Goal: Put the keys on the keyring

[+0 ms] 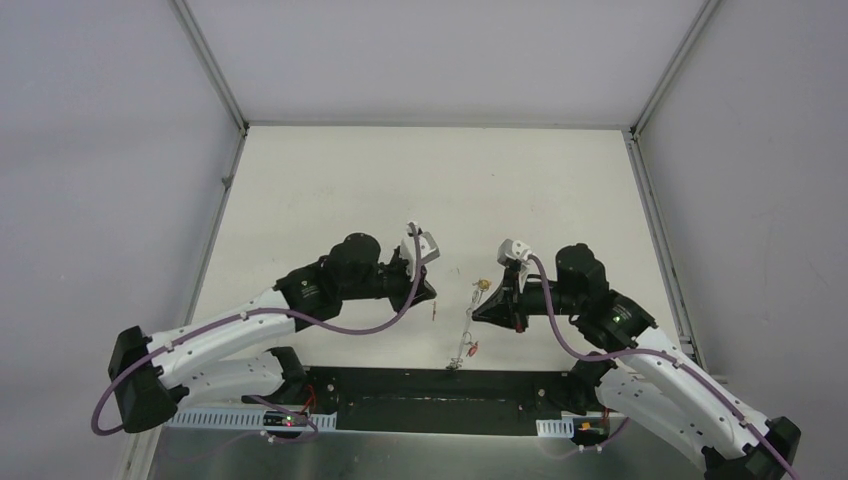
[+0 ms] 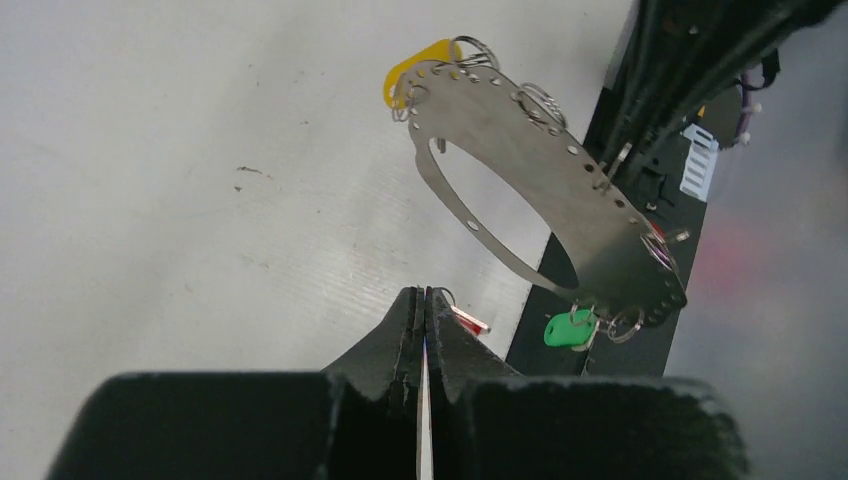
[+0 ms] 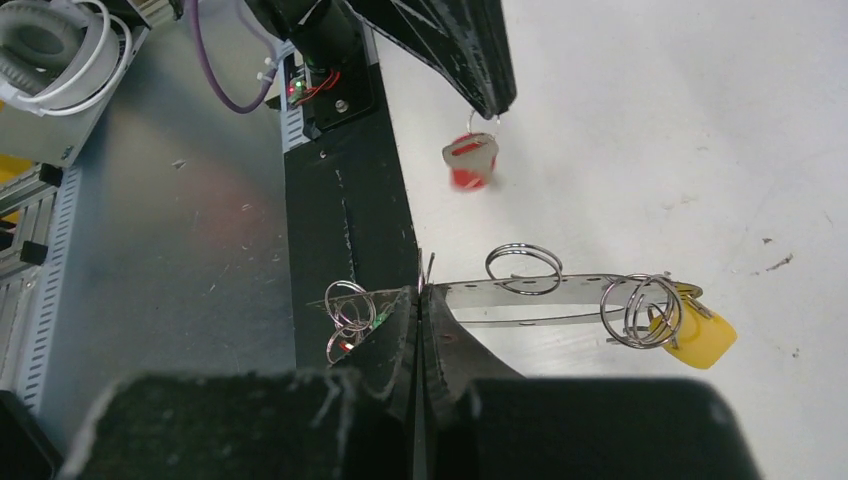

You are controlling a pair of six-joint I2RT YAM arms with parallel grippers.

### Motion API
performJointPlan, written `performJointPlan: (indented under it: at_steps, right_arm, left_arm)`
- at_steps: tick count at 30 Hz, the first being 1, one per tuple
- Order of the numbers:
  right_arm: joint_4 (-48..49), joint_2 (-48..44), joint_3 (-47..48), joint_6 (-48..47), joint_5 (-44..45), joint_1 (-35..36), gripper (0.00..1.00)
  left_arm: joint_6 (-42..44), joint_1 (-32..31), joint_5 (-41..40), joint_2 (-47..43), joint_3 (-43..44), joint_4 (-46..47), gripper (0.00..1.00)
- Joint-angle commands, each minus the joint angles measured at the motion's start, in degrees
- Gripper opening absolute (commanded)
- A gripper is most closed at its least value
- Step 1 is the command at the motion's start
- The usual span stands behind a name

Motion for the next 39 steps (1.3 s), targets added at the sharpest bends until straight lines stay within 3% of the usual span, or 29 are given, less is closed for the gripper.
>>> performJointPlan:
  at_steps: [1, 6, 22, 39]
  right_arm:
    - [5.8, 0.8, 2.9, -3.4, -6.2, 0.0, 0.00]
    - [6.2, 1.0, 2.7, -5.2, -8.8, 0.0, 0.00]
    - [7.4, 0.9, 2.4, -6.6, -13.5, 0.0, 0.00]
    - [9.0, 3.2, 3.2, -5.1, -14.8, 0.0, 0.00]
  left_arm:
    - [12.0, -3.1, 1.8, -7.4, -3.3, 5.5, 0.00]
    - [16.8, -6.0, 0.8, -10.7, -3.2, 6.1, 0.00]
    - [25.4, -15.2, -4.2, -2.8, 4.2, 7.3, 0.00]
    - [30.9, -20.0, -6.2, -1.5, 4.9, 8.5, 0.00]
